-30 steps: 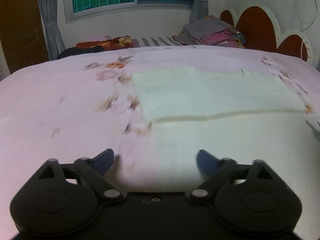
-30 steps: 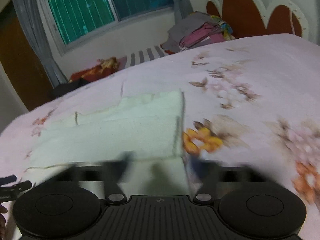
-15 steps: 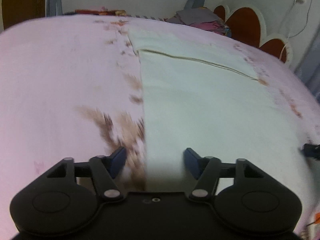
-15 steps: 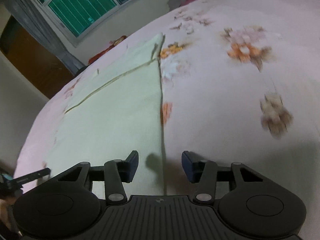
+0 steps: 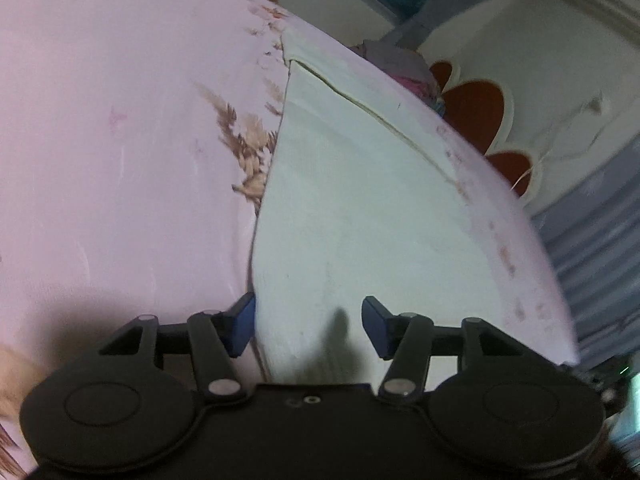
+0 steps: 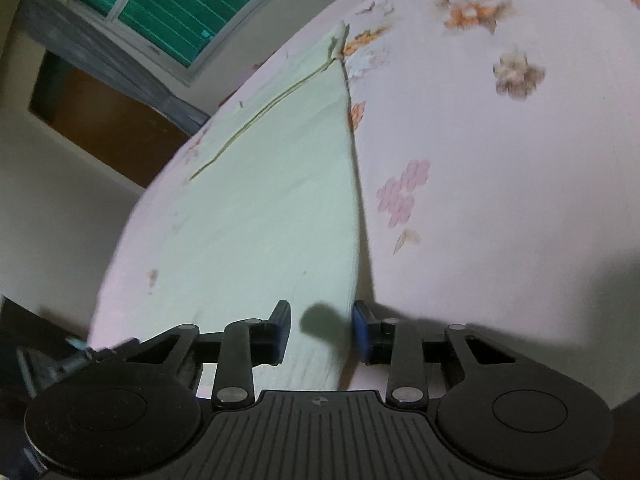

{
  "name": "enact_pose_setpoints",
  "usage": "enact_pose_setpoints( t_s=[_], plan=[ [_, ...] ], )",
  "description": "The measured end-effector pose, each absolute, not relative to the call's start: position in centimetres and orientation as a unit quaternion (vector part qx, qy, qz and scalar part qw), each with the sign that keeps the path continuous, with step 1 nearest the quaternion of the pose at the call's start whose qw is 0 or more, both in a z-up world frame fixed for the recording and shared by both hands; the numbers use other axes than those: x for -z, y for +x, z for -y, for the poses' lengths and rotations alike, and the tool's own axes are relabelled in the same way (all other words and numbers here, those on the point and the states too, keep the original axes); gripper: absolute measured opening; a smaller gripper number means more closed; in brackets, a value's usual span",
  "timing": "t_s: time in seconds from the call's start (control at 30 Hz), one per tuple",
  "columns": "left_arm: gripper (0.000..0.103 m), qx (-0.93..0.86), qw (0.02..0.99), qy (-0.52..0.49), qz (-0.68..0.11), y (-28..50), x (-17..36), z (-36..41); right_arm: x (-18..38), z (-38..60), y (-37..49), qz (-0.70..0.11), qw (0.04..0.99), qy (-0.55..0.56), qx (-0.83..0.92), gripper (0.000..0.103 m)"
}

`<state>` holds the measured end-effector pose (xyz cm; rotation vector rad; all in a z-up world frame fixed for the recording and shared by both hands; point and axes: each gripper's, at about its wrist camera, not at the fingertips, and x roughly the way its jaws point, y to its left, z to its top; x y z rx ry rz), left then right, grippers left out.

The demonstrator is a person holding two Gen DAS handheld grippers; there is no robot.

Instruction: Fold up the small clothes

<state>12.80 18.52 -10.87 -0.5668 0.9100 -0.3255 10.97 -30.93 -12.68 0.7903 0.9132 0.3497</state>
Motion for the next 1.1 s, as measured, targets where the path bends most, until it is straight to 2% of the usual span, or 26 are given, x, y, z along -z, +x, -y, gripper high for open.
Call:
enact_pose_setpoints(
  t_s=[0.03, 0.17, 0.2, 0.27, 0.3, 0.33, 0.43, 0.53, 0.67, 0.77, 1.1],
  plan=[
    [0.046, 0.16, 0.84, -0.288, -0.431, 12.9, 11.2, -18.7, 12.8, 30.9, 10.9, -0.427, 0.801, 0.383, -0.169, 0.034],
    [0.037, 0.162, 0.827, -0.328, -0.426, 12.8, 12.4, -19.0, 12.9, 30.8, 11.4, -0.422, 0.797, 0.394, -0.178, 0.034],
    [0.032, 0.159, 0.826, -0.332, -0.426, 12.8, 12.6, -19.1, 13.0, 30.9, 11.5, -0.419, 0.795, 0.402, -0.176, 0.033],
    [0.023, 0.152, 0.828, -0.329, -0.428, 12.8, 12.8, -19.2, 13.4, 31.4, 11.6, -0.415, 0.789, 0.418, -0.173, 0.018],
    [0.011, 0.145, 0.83, -0.323, -0.43, 12.8, 12.9, -19.2, 13.6, 31.4, 11.8, -0.42, 0.786, 0.42, -0.171, 0.013],
    [0.007, 0.136, 0.834, -0.316, -0.431, 12.8, 12.8, -19.1, 13.9, 31.4, 11.9, -0.428, 0.784, 0.417, -0.169, 0.005],
    [0.007, 0.138, 0.847, -0.321, -0.401, 11.9, 11.9, -19.1, 13.4, 31.6, 11.9, -0.42, 0.789, 0.412, -0.177, 0.002],
    [0.006, 0.122, 0.85, -0.296, -0.419, 12.3, 12.4, -18.2, 11.4, 32.0, 11.2, -0.378, 0.807, 0.408, -0.199, 0.002],
    [0.006, 0.124, 0.852, -0.325, -0.391, 12.3, 11.4, -19.0, 12.2, 31.3, 12.9, -0.429, 0.81, 0.362, -0.171, 0.002],
    [0.006, 0.13, 0.858, -0.338, -0.363, 13.3, 9.6, -19.4, 10.4, 32.3, 13.3, -0.384, 0.814, 0.398, -0.18, 0.002],
    [0.006, 0.172, 0.876, -0.355, -0.278, 24.6, 3.2, -18.4, 2.5, 33.1, 22.7, -0.301, 0.86, 0.368, -0.186, 0.002]
  ],
)
